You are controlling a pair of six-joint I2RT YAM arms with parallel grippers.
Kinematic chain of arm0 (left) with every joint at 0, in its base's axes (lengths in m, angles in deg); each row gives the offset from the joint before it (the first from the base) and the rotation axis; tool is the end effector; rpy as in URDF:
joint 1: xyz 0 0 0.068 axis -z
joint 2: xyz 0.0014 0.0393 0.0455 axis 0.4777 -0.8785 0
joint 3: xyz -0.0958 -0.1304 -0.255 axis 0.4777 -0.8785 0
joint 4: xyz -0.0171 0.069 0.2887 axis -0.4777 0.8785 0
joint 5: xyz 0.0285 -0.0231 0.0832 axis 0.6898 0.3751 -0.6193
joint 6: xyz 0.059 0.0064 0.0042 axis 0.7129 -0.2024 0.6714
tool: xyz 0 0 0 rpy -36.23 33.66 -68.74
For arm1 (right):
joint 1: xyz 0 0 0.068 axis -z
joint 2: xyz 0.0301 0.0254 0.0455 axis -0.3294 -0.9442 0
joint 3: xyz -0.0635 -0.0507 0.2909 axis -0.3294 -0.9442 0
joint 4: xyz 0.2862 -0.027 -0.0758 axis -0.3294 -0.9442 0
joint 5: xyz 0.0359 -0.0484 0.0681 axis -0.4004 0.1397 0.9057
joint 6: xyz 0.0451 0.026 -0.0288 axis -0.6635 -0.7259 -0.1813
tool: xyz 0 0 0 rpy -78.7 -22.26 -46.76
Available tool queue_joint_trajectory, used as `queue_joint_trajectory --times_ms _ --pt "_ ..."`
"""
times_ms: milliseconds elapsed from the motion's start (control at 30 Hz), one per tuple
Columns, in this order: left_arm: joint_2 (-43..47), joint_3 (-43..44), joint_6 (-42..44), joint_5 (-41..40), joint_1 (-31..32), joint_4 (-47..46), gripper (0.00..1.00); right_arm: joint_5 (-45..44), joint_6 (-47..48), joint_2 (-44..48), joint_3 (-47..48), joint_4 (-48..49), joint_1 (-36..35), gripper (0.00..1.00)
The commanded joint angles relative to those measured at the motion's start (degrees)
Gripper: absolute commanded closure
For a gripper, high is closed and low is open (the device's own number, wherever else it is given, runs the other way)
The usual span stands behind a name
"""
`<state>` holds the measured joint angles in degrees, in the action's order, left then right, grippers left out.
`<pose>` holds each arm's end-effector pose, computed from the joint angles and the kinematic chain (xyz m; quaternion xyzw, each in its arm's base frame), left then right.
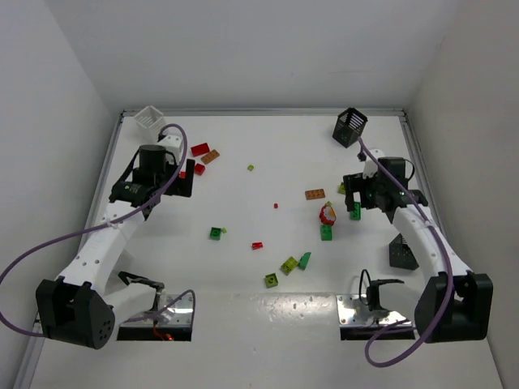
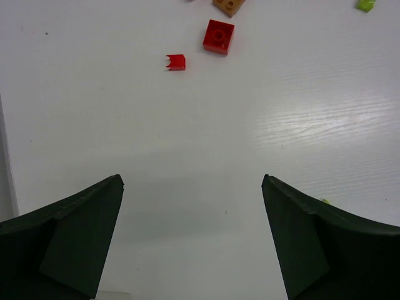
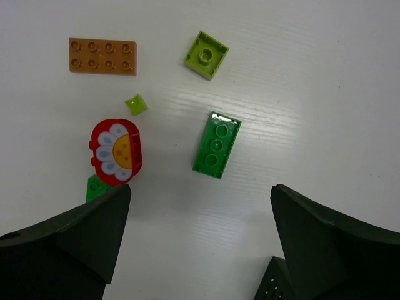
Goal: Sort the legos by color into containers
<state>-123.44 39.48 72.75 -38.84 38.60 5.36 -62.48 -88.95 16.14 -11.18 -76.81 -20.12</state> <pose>0.2667 -0.0415 0.3173 0.0325 0.8951 0.0124 0.4445 0.2628 0.0058 0.2439 -0.0205 0.9293 0.0182 0.3683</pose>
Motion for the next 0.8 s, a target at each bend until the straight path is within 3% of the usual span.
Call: queue_joint_trajectory --times_ms 0,100,400,767 --pt "0.73 0.05 0.04 1.29 0.04 -0.68 0.0 1.49 -1.13 -0.95 1.27 -0.58 0.09 0.07" --pt "-0.5 1.19 0.04 0.67 0.04 -0.15 0.0 2.38 -1.13 -4.37 1.8 -3.3 0.09 0.13" --pt "-1.55 1.72 0.04 -0.64 0.04 -0.15 0.0 -2.98 -2.27 -13.69 7.42 -5.15 0.18 0.14" --pt "-2.08 1.72 1.1 -2.31 0.04 -0.15 0.0 -2.99 -1.57 -23.71 11.29 -5.15 0.18 0.21"
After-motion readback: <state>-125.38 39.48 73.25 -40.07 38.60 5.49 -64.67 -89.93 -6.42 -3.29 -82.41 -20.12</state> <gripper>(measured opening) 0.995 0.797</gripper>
